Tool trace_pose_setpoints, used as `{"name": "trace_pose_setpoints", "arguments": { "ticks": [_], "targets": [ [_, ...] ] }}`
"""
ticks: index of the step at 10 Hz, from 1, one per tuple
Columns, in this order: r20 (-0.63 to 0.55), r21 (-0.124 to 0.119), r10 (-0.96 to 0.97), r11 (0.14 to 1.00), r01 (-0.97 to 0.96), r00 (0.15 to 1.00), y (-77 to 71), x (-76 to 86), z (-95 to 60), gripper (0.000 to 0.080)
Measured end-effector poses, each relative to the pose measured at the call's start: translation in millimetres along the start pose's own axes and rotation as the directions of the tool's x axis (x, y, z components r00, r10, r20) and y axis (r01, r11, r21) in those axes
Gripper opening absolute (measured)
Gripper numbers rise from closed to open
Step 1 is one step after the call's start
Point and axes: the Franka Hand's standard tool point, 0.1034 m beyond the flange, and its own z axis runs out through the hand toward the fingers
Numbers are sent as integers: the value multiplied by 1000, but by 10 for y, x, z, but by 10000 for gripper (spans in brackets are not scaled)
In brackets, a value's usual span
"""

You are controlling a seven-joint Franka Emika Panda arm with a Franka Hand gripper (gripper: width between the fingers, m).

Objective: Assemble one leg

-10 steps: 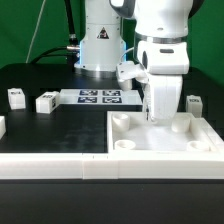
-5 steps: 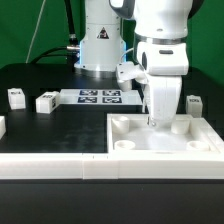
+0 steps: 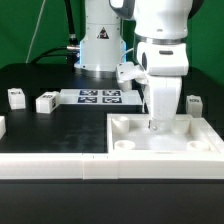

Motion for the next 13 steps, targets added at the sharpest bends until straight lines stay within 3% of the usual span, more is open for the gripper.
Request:
{"name": "trace_pose_setpoints", "arguments": {
  "ticks": [2, 4, 7, 8, 11, 13],
  "targets": [
    [0, -2, 10, 1000, -10, 1000, -2, 8, -15, 649],
    [7, -20, 71, 997, -71, 997, -86, 68, -202, 649],
    [6, -44, 182, 982, -182, 983, -291, 291, -430, 649],
    [0, -30, 189, 981, -189, 982, -314, 318, -376, 649],
    [-5, -24, 270, 962, -270, 963, -316, 324, -354, 649],
    [-29, -19, 533, 845, -534, 846, -392, 418, -257, 649]
  ]
}}
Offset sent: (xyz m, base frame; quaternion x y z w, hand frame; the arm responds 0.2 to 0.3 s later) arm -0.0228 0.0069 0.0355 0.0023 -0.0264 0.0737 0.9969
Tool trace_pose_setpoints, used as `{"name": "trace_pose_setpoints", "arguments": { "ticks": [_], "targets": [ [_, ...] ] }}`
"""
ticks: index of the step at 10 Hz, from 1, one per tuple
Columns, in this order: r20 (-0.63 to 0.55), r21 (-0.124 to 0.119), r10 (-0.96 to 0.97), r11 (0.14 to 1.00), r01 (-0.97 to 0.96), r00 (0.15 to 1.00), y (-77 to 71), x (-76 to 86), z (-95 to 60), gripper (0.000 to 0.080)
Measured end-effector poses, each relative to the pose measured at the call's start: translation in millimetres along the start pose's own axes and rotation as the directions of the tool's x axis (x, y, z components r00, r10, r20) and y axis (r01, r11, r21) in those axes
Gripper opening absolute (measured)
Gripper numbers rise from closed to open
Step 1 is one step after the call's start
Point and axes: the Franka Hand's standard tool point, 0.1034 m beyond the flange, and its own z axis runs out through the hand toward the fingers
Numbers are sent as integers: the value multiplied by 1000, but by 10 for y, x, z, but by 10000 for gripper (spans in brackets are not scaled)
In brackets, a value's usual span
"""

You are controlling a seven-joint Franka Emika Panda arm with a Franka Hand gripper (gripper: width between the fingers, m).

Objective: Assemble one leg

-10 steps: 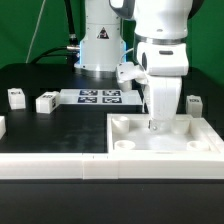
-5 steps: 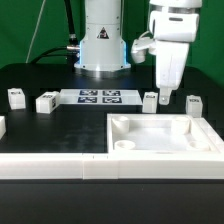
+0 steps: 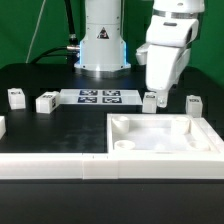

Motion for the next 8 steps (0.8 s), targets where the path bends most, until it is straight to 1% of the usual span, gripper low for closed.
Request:
{"name": "trace_pose_setpoints", "arguments": {
  "ticks": [1, 2, 4, 5, 6, 7, 8],
  "targets": [
    [-5, 0, 143, 990, -143, 990, -84, 38, 12, 649],
    [-9, 4, 313, 950, -313, 950, -170, 117, 1, 649],
    [-8, 26, 521, 853, -520, 854, -285, 219, 1, 649],
    [-4, 43, 621, 783, -620, 784, -328, 259, 0, 649],
    [-2, 54, 667, 744, -666, 745, -348, 287, -3, 649],
    [3, 65, 740, 671, -739, 673, -374, 313, 4, 649],
    [6, 68, 752, 658, -750, 659, -383, 318, 6, 649]
  ]
}}
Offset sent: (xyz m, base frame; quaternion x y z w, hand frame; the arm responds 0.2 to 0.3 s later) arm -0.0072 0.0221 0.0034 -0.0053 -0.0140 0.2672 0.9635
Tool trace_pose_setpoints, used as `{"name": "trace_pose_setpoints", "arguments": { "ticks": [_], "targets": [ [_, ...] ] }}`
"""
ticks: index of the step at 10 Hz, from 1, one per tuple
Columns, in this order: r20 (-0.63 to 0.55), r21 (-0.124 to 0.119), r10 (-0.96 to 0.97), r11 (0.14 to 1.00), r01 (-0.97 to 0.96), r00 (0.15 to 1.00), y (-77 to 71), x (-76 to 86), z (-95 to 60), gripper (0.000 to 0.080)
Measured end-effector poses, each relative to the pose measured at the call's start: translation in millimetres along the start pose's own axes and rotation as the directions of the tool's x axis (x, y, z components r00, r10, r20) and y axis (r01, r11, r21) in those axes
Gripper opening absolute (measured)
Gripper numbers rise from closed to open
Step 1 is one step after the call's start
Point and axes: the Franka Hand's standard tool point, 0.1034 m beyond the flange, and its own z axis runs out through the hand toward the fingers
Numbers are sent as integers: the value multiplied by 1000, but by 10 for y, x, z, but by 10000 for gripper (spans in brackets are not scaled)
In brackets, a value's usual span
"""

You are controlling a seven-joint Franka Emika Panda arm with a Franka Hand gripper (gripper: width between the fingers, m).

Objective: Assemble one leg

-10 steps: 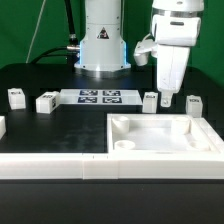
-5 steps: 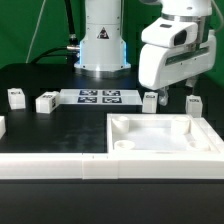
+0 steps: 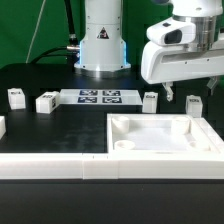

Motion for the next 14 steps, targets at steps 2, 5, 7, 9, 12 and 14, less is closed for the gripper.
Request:
{"name": "trace_pose_setpoints", "arguments": {
  "ticks": [2, 5, 7, 9, 12, 14],
  "targets": [
    [41, -5, -5, 1000, 5, 999, 10, -34, 7, 649],
    [179, -40, 71, 997, -64, 981, -87, -188, 58, 649],
    [334, -42, 92, 996, -83, 938, -157, -159, 94, 649],
    [501, -49, 97, 995, -83, 860, -158, -145, 96, 649],
    [680, -58, 93, 996, -73, 727, -180, -184, 125, 649],
    [706, -54, 93, 996, -77, 702, -184, -159, 211, 649]
  ]
}}
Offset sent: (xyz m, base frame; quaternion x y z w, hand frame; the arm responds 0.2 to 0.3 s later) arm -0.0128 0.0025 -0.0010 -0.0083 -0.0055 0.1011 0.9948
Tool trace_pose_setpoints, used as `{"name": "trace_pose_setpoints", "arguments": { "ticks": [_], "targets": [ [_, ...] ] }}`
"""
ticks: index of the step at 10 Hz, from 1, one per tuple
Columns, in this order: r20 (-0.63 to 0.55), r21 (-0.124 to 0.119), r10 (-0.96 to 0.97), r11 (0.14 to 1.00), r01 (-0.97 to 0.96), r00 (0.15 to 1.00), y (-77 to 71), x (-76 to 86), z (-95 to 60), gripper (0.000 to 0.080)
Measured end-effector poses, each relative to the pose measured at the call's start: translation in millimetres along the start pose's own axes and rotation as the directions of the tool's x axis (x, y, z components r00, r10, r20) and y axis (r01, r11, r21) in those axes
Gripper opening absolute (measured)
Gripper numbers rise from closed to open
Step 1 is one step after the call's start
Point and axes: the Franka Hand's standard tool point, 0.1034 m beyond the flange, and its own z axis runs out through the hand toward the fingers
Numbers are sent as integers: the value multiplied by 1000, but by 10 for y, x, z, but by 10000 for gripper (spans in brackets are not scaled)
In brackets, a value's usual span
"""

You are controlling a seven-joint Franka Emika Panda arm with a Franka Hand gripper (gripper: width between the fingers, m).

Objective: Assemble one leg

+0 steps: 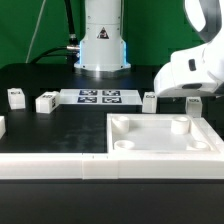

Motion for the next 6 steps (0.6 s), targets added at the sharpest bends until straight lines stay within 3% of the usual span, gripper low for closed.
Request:
{"name": "trace_pose_setpoints", "arguments": {
  "ticks": [4, 6],
  "targets": [
    [24, -3, 11, 1000, -11, 1000, 12, 9, 224, 649],
    [26, -8, 8, 1000, -7, 1000, -9, 2, 262, 649]
  ]
}}
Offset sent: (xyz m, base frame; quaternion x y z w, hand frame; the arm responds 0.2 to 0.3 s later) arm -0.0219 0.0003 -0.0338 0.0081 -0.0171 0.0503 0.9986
